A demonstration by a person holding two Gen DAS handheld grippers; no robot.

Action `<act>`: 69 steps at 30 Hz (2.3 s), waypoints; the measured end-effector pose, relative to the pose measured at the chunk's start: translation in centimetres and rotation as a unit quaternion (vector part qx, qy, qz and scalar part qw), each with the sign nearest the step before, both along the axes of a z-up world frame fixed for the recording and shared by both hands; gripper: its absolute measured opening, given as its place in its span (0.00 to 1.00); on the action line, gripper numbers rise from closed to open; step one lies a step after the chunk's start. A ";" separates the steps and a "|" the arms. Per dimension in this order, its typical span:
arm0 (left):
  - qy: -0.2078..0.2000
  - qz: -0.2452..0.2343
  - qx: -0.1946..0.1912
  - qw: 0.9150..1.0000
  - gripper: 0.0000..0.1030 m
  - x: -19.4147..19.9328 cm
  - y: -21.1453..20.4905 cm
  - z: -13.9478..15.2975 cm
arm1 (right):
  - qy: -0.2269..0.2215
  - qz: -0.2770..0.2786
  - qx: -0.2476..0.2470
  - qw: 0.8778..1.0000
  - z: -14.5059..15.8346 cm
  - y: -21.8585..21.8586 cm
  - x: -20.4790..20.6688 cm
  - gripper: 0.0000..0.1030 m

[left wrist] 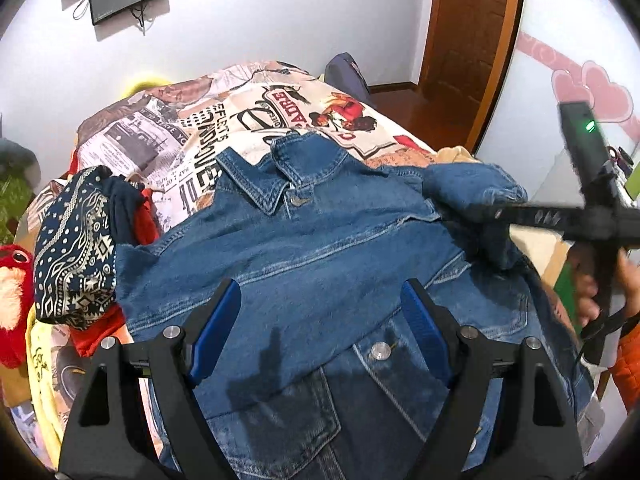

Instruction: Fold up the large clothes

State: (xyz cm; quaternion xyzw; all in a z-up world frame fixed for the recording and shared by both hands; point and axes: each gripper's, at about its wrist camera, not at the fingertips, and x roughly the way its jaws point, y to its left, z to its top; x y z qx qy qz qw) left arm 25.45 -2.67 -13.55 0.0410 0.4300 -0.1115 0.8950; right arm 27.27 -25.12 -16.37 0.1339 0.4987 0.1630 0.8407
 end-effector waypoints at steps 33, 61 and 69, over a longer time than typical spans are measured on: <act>0.022 -0.018 -0.001 1.000 0.79 3.7 -3.0 -2.7 | 0.066 -0.247 0.094 0.962 -4.2 -16.1 1.7 0.64; -0.047 0.054 -0.029 0.997 0.79 1.0 4.1 2.5 | -0.163 -0.048 0.050 0.984 12.9 -0.1 3.6 0.12; -0.079 0.112 -0.060 0.989 0.80 -3.1 11.8 5.0 | -0.158 0.099 0.055 0.981 13.3 13.5 1.9 0.12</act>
